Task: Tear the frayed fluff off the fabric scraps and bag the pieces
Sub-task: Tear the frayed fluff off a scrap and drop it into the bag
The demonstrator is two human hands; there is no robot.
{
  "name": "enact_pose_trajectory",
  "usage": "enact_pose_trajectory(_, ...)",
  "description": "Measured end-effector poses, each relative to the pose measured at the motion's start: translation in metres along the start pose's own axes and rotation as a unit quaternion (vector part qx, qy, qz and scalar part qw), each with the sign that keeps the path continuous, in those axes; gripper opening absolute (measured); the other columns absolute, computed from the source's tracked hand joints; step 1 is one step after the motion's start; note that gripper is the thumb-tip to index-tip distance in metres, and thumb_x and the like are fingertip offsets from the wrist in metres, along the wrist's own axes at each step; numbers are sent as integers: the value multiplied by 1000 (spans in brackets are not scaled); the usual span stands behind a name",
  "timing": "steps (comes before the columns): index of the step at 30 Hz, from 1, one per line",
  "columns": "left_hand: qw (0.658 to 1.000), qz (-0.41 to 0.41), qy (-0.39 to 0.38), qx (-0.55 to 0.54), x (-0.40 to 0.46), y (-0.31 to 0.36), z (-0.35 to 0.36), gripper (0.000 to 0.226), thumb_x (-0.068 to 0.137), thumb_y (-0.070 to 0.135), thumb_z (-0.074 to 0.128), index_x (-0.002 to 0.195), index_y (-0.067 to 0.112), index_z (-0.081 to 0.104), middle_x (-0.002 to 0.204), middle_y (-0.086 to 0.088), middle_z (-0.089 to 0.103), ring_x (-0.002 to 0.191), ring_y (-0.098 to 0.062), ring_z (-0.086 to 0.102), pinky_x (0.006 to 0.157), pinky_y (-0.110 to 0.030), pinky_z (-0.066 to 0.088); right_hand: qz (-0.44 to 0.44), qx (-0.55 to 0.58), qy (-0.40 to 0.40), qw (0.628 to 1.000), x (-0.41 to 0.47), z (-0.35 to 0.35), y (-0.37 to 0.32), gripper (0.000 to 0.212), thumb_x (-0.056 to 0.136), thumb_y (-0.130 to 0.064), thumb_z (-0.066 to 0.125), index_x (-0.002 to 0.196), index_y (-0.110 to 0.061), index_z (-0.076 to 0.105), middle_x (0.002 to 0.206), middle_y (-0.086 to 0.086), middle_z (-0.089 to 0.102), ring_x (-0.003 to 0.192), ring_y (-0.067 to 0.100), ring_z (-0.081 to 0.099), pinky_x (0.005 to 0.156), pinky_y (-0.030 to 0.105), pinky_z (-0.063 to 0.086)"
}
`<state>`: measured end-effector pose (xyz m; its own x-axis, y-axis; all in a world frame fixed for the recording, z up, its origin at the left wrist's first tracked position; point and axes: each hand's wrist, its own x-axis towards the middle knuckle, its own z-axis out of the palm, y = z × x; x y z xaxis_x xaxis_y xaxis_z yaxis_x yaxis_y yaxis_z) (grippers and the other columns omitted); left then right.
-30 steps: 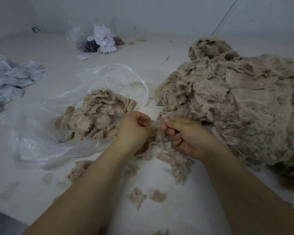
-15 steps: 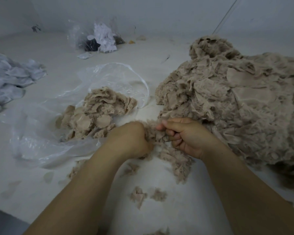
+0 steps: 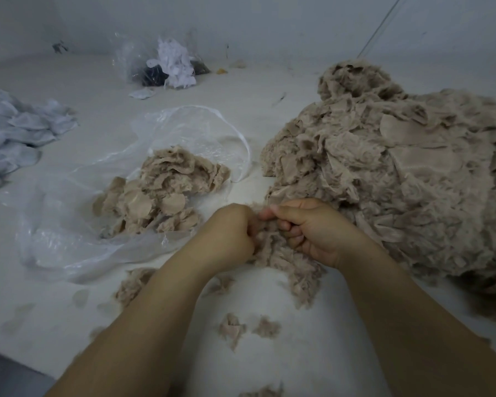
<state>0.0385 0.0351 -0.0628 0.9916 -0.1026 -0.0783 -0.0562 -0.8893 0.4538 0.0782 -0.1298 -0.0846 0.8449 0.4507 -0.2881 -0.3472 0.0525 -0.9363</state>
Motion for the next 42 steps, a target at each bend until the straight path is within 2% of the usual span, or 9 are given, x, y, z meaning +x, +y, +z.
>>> enact_pose_trajectory(8, 963, -9, 118, -242, 9, 0, 3, 24, 89, 2, 58, 74, 21, 56, 47, 8, 48, 41, -7, 40, 47, -26, 34, -5, -42, -1, 999, -1, 5, -2, 14, 96, -11, 57, 86, -4, 63, 54, -3, 45, 41, 3, 27, 37, 14, 21)
enact_pose_trajectory(12, 909, -53, 226, -345, 9, 1, 6, 26, 90, 2, 61, 71, 19, 60, 52, 9, 49, 40, 0, 40, 42, -17, 34, -11, -38, 4, 999, -1, 4, 0, 38, 93, -6, 60, 57, -17, 60, 54, -2, 45, 41, 4, 29, 37, 14, 23)
enact_pose_trajectory(18, 860, -88, 267, -425, 9, 0, 2, 17, 96, 4, 53, 82, 11, 57, 75, -12, 59, 56, -27, 55, 51, -47, 52, -2, 7, 30, 1000, 2, 0, 0, 42, 90, -11, 66, 49, -19, 61, 53, -3, 43, 41, 4, 29, 38, 15, 22)
enact_pose_trajectory(21, 851, -82, 246, -457, 9, -2, -5, 16, 99, 5, 50, 84, 8, 54, 71, -16, 62, 49, -30, 58, 43, -35, 47, 1, 22, 40, 999, 3, -1, 1, 43, 90, -10, 65, 48, -20, 66, 52, -4, 45, 41, 3, 31, 38, 14, 24)
enact_pose_trajectory(26, 899, -4, 165, -405, 4, 4, -4, 16, 90, 9, 69, 75, 14, 69, 58, -7, 58, 49, -21, 49, 48, -32, 41, -12, 32, 51, 998, 5, 1, 1, 36, 91, -6, 57, 61, -19, 71, 56, -2, 43, 40, 3, 29, 36, 15, 23)
enact_pose_trajectory(30, 902, 21, 138, -409, 2, 9, -5, 14, 87, 8, 72, 79, 17, 78, 71, -2, 74, 63, -15, 66, 62, -30, 55, -12, 68, 25, 997, 3, -2, -3, 20, 91, -36, 62, 81, -20, 71, 56, -3, 43, 43, 5, 28, 40, 17, 20)
enact_pose_trajectory(32, 903, 15, 140, -405, 3, 10, -6, 9, 88, 9, 72, 85, 13, 79, 74, -5, 75, 66, -20, 69, 62, -32, 57, -21, 53, 0, 998, 1, -3, -2, 32, 78, -47, 72, 86, -17, 67, 56, -4, 41, 43, 4, 27, 40, 16, 20)
enact_pose_trajectory(38, 870, -53, 187, -453, 6, 11, -4, 23, 92, 26, 68, 86, 5, 67, 65, -18, 66, 40, -17, 53, 41, -25, 40, -35, 38, 18, 999, -2, -1, 0, 20, 87, -22, 67, 69, -18, 74, 47, -9, 36, 39, 2, 27, 37, 15, 23)
enact_pose_trajectory(42, 892, -56, 97, -437, -1, 13, 0, 37, 78, 28, 83, 83, -2, 63, 50, -9, 59, 33, -19, 48, 35, -21, 32, -30, 56, 31, 997, -1, 0, -2, 21, 79, -29, 72, 62, -19, 65, 49, -8, 36, 39, 2, 26, 37, 15, 19)
